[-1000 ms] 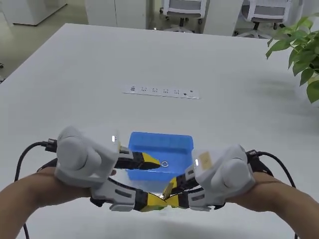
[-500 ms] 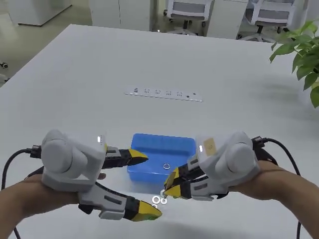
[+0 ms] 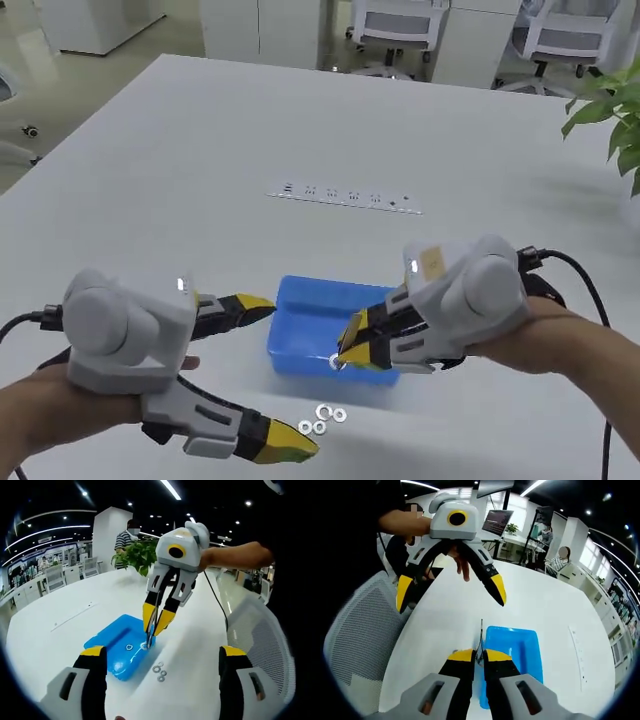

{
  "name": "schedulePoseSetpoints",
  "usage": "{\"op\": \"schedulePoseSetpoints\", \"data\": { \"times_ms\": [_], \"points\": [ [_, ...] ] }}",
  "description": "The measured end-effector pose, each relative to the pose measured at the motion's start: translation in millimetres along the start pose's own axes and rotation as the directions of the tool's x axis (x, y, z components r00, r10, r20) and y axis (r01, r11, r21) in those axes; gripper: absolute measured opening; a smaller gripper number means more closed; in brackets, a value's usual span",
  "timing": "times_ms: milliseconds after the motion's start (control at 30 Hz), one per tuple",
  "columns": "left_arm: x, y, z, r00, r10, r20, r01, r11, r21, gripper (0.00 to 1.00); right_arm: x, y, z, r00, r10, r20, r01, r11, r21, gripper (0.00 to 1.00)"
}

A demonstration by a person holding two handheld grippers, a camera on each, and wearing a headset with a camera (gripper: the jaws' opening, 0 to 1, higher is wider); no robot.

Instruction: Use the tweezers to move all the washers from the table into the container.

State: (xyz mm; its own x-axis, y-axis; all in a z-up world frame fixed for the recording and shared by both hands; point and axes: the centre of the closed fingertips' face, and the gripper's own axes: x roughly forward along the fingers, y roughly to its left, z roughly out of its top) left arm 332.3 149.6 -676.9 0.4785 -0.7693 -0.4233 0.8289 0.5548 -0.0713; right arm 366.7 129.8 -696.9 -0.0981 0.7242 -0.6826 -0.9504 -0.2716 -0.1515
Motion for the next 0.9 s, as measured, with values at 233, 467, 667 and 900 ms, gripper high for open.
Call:
{"op": "schedulePoseSetpoints", "data": {
  "times_ms": [233,467,667,900],
  "points": [
    [-3.7,4.0,-4.2,0.9999,0.013,-0.006,-0.013,1.0,-0.008,0.99,2.8,-13.7,-0.4,0.9999,-0.009,0.005,0.009,1.0,-0.001,0.08],
    [-2.3,5.6,-2.0,0.9999,0.016,-0.003,-0.016,1.0,-0.009,0.99,10.9,-24.9,-7.9,0.9999,-0.014,-0.002,0.014,1.0,0.003,0.08],
    [0.8,11.6,-0.4,0.9999,0.015,-0.001,-0.015,1.0,-0.004,0.99,19.5,-31.2,-15.4,0.9998,-0.01,-0.016,0.01,1.0,0.002,0.08],
    [8.8,18.5,1.6,0.9999,-0.005,-0.009,0.005,1.0,0.005,0.98,28.9,-37.0,-23.3,0.9998,-0.001,-0.022,0.001,1.0,0.013,0.08]
  ]
}}
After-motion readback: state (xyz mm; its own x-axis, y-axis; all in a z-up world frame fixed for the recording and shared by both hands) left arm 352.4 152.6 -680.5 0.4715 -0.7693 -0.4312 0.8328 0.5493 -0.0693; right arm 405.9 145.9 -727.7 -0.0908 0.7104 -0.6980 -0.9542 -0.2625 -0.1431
